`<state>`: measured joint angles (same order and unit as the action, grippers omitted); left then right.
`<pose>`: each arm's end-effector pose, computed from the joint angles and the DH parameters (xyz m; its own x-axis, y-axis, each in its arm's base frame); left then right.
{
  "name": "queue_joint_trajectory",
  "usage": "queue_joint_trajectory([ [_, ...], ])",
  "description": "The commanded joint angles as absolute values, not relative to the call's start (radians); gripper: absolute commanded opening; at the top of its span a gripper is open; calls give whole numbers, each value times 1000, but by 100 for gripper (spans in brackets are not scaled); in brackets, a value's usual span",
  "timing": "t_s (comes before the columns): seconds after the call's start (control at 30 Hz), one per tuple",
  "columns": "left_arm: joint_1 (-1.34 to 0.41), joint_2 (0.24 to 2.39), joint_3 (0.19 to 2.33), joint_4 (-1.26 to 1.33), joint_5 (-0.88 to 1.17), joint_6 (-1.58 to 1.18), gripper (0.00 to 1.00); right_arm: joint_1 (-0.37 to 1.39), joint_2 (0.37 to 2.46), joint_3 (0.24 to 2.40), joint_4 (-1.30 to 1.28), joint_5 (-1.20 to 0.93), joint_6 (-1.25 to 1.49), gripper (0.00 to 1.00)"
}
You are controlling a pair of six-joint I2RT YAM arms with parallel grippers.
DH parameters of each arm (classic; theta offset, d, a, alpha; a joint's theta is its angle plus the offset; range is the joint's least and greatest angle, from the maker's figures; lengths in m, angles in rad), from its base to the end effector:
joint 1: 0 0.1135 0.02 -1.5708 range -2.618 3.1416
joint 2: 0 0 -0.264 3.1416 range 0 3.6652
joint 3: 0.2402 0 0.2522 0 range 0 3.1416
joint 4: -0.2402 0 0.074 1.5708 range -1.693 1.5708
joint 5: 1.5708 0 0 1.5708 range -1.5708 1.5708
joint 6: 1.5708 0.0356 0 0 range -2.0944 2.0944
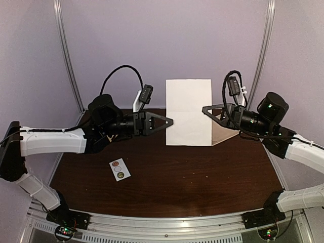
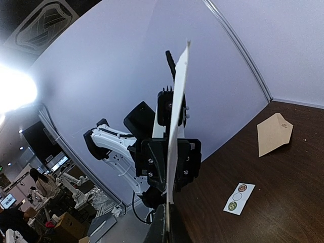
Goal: Place the letter into the envelope and seal it
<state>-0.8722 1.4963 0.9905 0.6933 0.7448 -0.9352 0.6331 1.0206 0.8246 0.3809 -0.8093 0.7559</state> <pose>0.2016 -0.2775 0.3292 -0.7265 -0.0549 -0.6849 0.6850 -0.1369 -0.7156 0.1708 0.1573 0.3678 -0.5656 0.1720 -0.8065 -0.8161 0.0239 0.5774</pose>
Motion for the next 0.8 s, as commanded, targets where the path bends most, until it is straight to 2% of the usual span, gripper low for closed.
queue_joint_trajectory([
  [0.0,-875,1506,1022,713,761,-924,2,635,1021,825,424,-798,753,0],
  [0.03,-876,1505,1023,706,758,-918,0,634,1021,826,420,-797,752,1],
  [0.07,-876,1501,1023,694,752,-906,0,635,1018,828,412,-794,748,9],
  [0.17,-876,1485,1026,631,754,-846,0,632,993,845,340,-760,714,57],
  [0.2,-876,1474,1026,582,755,-811,0,629,983,854,307,-740,698,66],
  [0.27,-876,1453,1029,489,754,-731,0,619,965,873,250,-708,669,78],
  [0.33,-876,1429,1041,378,762,-613,0,604,954,887,213,-699,654,84],
  [0.53,-876,1365,1081,55,701,-370,0,569,933,932,147,-694,619,91],
  [0.67,-876,1315,1070,-21,669,-296,0,554,934,988,52,-651,579,97],
  [0.77,-876,1304,1073,-72,685,-258,0,547,976,1054,-39,-620,540,98],
])
